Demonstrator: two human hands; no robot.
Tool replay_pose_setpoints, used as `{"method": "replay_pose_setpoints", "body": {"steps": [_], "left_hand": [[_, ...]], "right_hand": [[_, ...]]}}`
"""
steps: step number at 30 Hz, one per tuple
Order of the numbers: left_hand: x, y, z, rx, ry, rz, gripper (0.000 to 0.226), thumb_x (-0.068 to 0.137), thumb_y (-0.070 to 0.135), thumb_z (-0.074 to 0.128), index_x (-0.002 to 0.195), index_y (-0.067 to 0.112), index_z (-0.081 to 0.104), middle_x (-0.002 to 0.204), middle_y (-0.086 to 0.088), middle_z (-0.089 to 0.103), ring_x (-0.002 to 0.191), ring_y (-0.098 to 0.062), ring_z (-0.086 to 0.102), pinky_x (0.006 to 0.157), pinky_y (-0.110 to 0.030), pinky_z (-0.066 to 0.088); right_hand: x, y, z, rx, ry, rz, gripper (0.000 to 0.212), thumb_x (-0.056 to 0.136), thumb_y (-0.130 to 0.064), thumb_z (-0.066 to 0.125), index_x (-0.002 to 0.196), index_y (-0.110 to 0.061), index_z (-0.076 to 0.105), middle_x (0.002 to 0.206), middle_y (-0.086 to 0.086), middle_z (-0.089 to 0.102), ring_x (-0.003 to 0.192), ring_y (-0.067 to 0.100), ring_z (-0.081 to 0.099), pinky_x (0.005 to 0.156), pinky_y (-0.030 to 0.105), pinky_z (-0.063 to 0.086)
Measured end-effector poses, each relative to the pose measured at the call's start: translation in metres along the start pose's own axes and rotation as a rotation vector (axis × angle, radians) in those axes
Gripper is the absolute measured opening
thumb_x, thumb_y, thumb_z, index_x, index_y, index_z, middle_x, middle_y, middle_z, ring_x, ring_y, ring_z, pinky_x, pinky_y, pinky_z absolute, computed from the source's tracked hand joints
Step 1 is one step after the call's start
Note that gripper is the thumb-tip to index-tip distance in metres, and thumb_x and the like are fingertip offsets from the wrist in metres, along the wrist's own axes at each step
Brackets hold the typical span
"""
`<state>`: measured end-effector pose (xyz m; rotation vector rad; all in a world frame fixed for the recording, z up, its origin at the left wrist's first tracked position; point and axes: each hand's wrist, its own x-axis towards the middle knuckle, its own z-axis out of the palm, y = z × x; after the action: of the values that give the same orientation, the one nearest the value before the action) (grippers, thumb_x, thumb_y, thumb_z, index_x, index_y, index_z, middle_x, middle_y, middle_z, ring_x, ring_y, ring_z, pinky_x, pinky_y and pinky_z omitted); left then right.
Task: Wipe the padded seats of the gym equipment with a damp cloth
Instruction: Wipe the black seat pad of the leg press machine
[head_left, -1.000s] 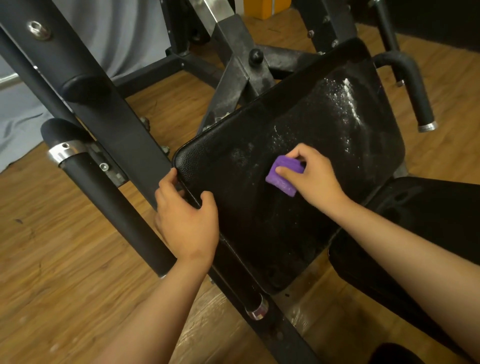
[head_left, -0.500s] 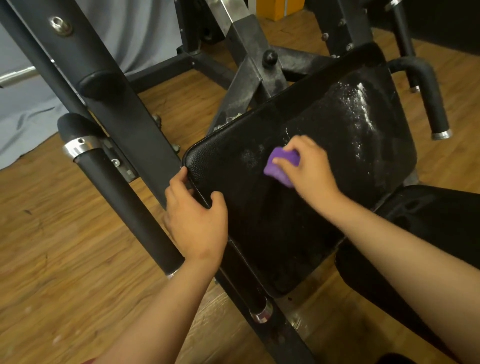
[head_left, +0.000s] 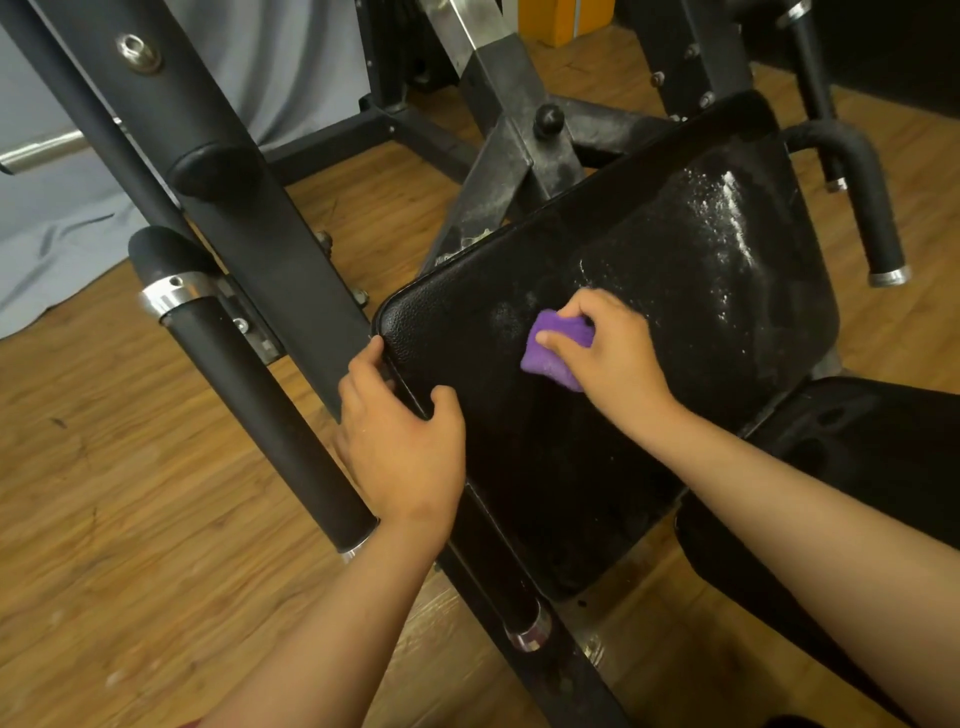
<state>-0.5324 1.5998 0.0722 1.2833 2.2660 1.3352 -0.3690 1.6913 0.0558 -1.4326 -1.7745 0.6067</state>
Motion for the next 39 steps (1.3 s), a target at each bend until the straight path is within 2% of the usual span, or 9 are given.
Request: {"method": "replay_pose_setpoints", "body": {"steps": [4,6,10,16,21,26,31,36,39], "left_hand": [[0.000,0.001,-0.001,0.002,-0.005,0.003,0.063,0.080,0.022,0.065,0.138,0.021,0.041,0.125,0.006,0.051,0.114,-0.014,0.055,0.101,-0.049,0.043],[0.000,0.001,-0.001,0.000,-0.009,0.005,0.063,0.080,0.022,0.065,0.138,0.021,0.041,0.124,0.008,0.050,0.113,-0.015,0.056,0.101,-0.049,0.043],[0.000,0.001,-0.001,0.000,-0.007,-0.001,0.063,0.079,0.021,0.066,0.137,0.021,0.041,0.126,0.005,0.051,0.113,-0.016,0.056,0.101,-0.049,0.043],[-0.001,0.001,-0.001,0.008,-0.007,0.006,0.064,0.079,0.023,0.066,0.138,0.022,0.041,0.125,0.007,0.050,0.114,-0.015,0.055,0.101,-0.049,0.043],[-0.001,0.002,-0.002,0.010,0.000,0.005,0.064,0.079,0.022,0.066,0.137,0.021,0.041,0.126,0.005,0.052,0.113,-0.016,0.056,0.100,-0.050,0.044],[-0.001,0.002,-0.001,0.021,-0.002,0.005,0.064,0.079,0.022,0.066,0.138,0.021,0.041,0.128,0.004,0.052,0.115,-0.016,0.056,0.101,-0.050,0.043],[-0.001,0.002,-0.001,0.016,-0.007,-0.007,0.064,0.080,0.022,0.066,0.138,0.023,0.040,0.133,0.004,0.051,0.119,-0.016,0.054,0.103,-0.050,0.042],[0.000,0.001,-0.001,0.021,-0.013,-0.010,0.065,0.080,0.024,0.066,0.139,0.023,0.039,0.132,0.006,0.050,0.119,-0.015,0.054,0.103,-0.051,0.042],[-0.001,0.003,-0.002,0.020,-0.012,-0.010,0.065,0.079,0.024,0.066,0.138,0.023,0.040,0.131,0.005,0.051,0.119,-0.016,0.054,0.102,-0.051,0.042]], "right_hand": [[0.031,-0.002,-0.014,0.005,0.229,0.055,0.015,0.084,-0.011,0.067,0.079,-0.015,0.053,0.087,0.000,0.053,0.070,0.000,0.045,0.065,0.008,0.034],[0.020,-0.009,-0.005,0.008,0.182,0.013,0.017,0.083,-0.011,0.068,0.079,-0.015,0.053,0.086,0.000,0.053,0.073,0.006,0.047,0.064,0.012,0.033],[-0.012,-0.017,0.012,-0.009,-0.109,-0.088,0.016,0.085,-0.016,0.069,0.078,-0.012,0.055,0.085,-0.007,0.049,0.073,0.003,0.048,0.068,0.009,0.038],[0.030,-0.022,-0.004,0.031,0.209,0.005,0.016,0.086,-0.012,0.067,0.081,-0.016,0.052,0.092,-0.002,0.051,0.074,0.001,0.047,0.068,0.011,0.038],[0.001,-0.029,0.015,0.028,-0.037,-0.108,0.017,0.084,-0.013,0.069,0.078,-0.012,0.053,0.088,-0.002,0.051,0.074,0.005,0.050,0.070,0.017,0.041],[0.040,-0.036,0.001,0.034,0.245,-0.010,0.016,0.085,-0.010,0.067,0.081,-0.015,0.052,0.091,-0.002,0.049,0.071,-0.001,0.045,0.070,0.007,0.035],[-0.002,-0.038,0.024,0.013,-0.050,-0.183,0.013,0.085,-0.011,0.069,0.083,-0.011,0.055,0.091,-0.004,0.050,0.078,0.004,0.051,0.073,0.018,0.043],[0.035,-0.039,0.012,0.077,0.258,-0.039,0.017,0.086,-0.012,0.067,0.080,-0.016,0.051,0.092,-0.003,0.051,0.076,0.002,0.050,0.072,0.015,0.042],[0.011,-0.043,0.026,0.045,0.114,-0.114,0.014,0.085,-0.011,0.067,0.082,-0.011,0.054,0.092,-0.002,0.052,0.079,0.007,0.054,0.074,0.025,0.048]]}}
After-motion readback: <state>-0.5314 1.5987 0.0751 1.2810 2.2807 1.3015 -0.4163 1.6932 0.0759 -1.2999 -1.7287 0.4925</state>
